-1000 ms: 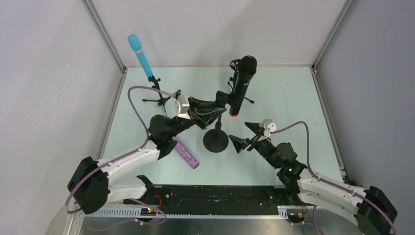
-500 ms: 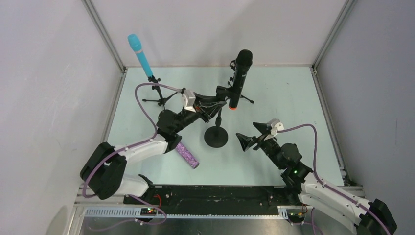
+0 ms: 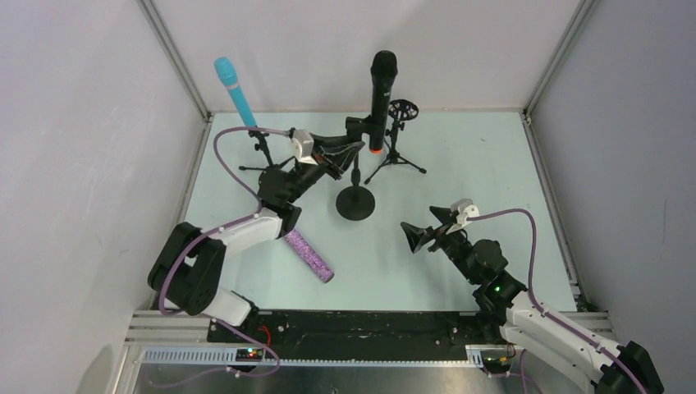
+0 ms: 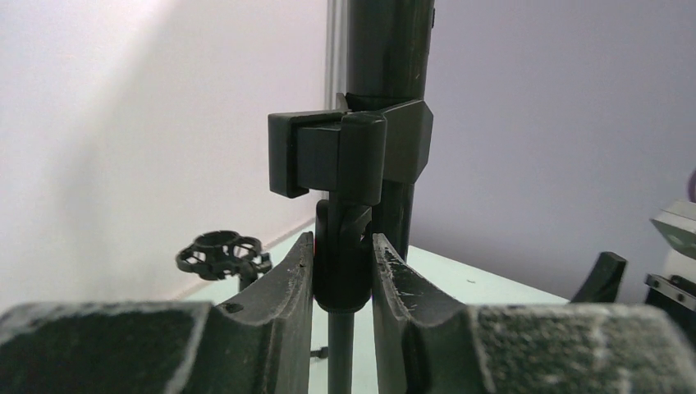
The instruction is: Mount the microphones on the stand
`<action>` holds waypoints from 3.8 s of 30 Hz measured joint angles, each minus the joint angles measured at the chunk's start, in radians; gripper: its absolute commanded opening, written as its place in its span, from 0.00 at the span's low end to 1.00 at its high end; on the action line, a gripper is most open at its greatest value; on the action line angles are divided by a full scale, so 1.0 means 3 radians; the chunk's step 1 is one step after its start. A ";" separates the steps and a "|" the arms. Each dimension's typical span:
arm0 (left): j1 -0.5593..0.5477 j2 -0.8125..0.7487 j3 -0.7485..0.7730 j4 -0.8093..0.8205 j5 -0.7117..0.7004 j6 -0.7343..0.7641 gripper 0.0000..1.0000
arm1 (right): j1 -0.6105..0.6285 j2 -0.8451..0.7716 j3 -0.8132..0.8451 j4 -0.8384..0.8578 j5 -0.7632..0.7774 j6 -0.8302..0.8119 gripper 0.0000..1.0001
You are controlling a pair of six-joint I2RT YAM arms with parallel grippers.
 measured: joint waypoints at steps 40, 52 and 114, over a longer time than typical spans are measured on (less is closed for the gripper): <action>0.0935 0.1432 0.0781 0.0519 0.0495 0.0117 0.00 | -0.0187 0.0258 -0.0108 0.0024 -0.0202 0.0037 0.99; 0.0952 0.1381 0.0570 0.0739 0.0510 0.0198 0.12 | -0.0207 0.0271 -0.0123 0.0053 -0.0242 0.0038 1.00; 0.1034 -0.0197 -0.1696 0.0843 -0.0158 -0.2314 1.00 | -0.0211 0.0493 -0.0131 0.0075 -0.0362 0.0417 0.99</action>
